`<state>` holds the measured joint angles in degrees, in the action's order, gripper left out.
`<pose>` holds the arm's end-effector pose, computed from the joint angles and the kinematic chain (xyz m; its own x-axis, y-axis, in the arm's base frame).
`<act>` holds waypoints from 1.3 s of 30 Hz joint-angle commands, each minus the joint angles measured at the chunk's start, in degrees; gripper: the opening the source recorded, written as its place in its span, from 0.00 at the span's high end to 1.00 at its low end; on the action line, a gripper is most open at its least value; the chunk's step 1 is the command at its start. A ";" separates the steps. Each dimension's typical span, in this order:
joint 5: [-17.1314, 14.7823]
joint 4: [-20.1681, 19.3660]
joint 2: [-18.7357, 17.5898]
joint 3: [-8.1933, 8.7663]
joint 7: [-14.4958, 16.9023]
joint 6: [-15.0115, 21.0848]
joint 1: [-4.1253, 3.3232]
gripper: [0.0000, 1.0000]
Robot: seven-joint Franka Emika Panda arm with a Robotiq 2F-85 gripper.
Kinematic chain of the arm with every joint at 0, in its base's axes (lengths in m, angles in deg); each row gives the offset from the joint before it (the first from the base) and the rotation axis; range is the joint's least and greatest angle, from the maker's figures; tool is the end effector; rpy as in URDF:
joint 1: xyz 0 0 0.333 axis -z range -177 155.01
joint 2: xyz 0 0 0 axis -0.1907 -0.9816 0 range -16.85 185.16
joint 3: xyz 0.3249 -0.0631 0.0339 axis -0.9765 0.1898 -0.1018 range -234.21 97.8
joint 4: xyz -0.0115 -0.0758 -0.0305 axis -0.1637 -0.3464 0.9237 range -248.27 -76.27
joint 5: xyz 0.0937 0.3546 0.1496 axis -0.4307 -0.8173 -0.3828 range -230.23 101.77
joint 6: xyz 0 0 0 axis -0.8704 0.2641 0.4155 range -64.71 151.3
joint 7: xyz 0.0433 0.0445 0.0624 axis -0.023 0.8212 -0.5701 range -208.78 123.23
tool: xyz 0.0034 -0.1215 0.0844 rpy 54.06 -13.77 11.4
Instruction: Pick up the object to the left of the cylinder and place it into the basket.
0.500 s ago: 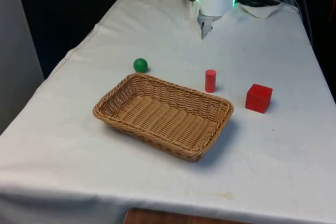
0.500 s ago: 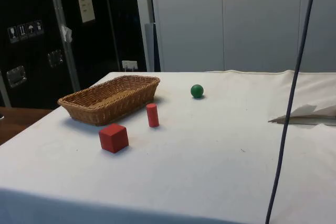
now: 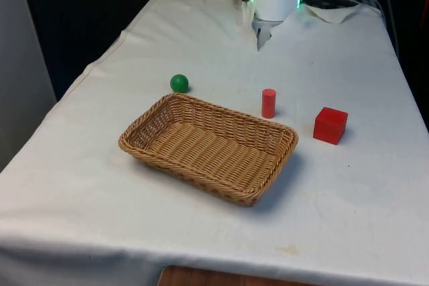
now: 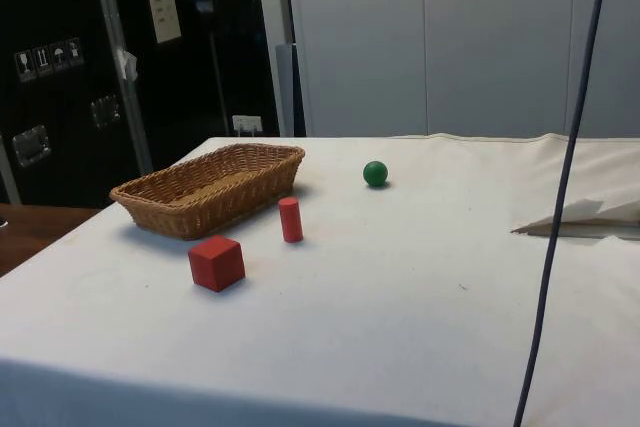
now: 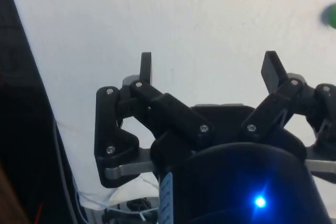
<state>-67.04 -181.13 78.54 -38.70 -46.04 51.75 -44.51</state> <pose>0.5886 0.0520 0.4314 0.9995 -0.0046 0.0304 -0.0047 -1.0000 0.0013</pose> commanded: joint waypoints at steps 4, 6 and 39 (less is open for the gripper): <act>-0.52 -0.06 -1.26 -0.46 -0.97 1.66 -0.17 0.00; -0.92 0.11 -2.41 -0.80 -1.55 2.52 -0.29 0.00; -8.14 3.32 -16.96 -5.56 -4.70 13.01 -0.57 0.00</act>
<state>-74.48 -177.69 62.04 -43.91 -50.57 63.89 -45.03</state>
